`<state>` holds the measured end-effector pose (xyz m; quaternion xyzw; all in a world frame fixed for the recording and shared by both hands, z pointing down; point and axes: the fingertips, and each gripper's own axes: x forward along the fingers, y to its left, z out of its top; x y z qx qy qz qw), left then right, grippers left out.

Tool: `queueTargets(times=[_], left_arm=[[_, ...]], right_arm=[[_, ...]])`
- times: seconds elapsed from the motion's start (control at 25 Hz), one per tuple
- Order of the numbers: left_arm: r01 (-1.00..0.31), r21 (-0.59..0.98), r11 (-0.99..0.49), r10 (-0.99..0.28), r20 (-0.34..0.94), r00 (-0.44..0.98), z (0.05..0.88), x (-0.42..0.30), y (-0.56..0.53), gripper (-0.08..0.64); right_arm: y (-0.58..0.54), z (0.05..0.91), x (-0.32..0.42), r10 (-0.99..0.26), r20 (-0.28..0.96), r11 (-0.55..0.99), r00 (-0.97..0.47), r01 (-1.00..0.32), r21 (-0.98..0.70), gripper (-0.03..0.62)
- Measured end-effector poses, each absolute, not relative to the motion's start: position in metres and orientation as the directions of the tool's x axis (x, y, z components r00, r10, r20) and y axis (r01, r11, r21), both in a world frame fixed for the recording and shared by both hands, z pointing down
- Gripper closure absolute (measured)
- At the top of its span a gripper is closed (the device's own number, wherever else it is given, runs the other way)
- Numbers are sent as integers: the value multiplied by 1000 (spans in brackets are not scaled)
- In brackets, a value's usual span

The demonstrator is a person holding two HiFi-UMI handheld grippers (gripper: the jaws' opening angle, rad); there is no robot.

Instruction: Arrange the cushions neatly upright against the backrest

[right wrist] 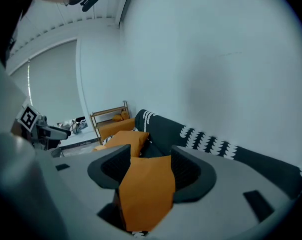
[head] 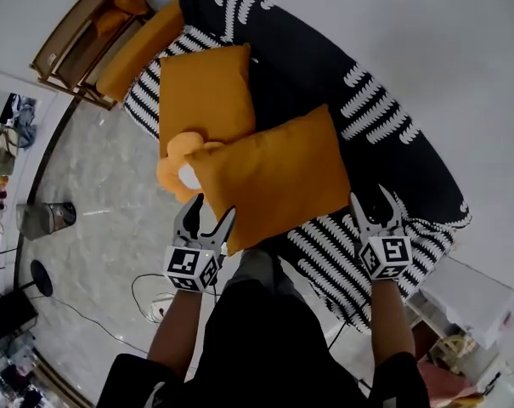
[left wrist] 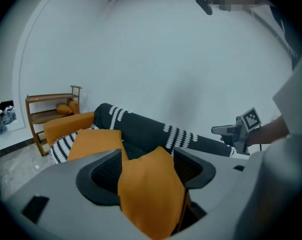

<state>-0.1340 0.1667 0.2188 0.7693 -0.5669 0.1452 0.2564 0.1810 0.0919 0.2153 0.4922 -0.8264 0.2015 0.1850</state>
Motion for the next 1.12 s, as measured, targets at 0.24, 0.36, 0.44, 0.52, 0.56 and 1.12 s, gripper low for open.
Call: queueTargets(times=[0.24, 0.36, 0.44, 0.52, 0.56, 1.12], left_arm=[[-955, 266, -129, -783, 564, 263, 251, -143, 154, 230], [-959, 270, -85, -772, 590, 234, 263, -154, 153, 230], [-961, 267, -67, -760, 610, 223, 274, -161, 151, 230], [-962, 268, -53, -746, 630, 216, 286, -165, 152, 230], [-962, 270, -45, -738, 640, 214, 292, -165, 153, 230], [-952, 274, 136, -695, 712, 105, 386, -175, 172, 229]], right_arm=[[58, 258, 170, -663, 590, 480, -460, -867, -137, 325], [44, 281, 160, -623, 631, 502, -462, -855, -130, 325], [34, 295, 154, -608, 644, 513, -464, -849, -127, 324], [23, 308, 152, -601, 651, 514, -464, -848, -129, 322], [18, 315, 153, -598, 655, 511, -462, -849, -131, 322], [-7, 436, 166, -484, 771, 551, -414, -829, -100, 291]])
